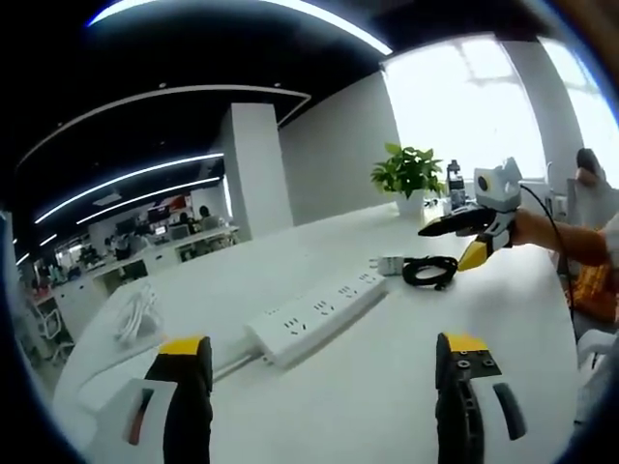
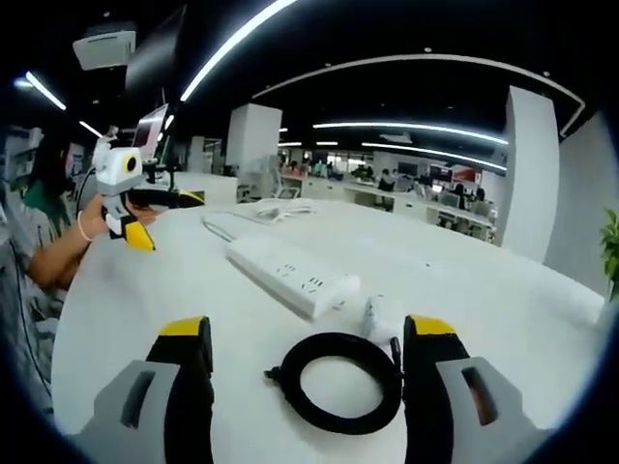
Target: Straighten the power strip on the desk, plug the charger into it
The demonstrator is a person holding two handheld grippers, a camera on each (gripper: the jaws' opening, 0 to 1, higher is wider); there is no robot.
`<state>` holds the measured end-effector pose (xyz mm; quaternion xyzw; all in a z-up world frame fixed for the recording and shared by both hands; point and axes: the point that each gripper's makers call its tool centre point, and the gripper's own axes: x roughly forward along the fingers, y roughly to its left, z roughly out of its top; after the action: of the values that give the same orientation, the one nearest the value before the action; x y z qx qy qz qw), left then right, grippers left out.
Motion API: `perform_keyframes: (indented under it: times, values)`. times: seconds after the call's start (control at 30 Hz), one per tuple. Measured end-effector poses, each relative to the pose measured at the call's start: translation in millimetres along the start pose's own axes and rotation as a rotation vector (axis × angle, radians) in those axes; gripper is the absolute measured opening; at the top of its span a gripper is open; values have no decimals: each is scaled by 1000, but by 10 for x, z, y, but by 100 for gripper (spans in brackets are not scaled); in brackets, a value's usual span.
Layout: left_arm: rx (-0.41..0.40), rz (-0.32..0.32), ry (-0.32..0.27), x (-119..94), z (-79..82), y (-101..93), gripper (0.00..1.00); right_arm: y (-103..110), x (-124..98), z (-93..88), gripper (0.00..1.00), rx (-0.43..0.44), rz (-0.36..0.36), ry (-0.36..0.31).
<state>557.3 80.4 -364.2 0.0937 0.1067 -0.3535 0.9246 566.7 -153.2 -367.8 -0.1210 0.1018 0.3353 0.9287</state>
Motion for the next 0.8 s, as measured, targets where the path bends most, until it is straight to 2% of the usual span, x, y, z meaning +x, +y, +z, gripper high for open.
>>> perform_keyframes:
  times: [0.53, 0.8]
  values:
    - [-7, 0, 5, 7, -39, 23, 98, 46, -6, -158, 71, -45, 38, 88]
    - [-12, -12, 3, 21, -38, 1, 98, 79, -5, -228, 69, -21, 78, 122]
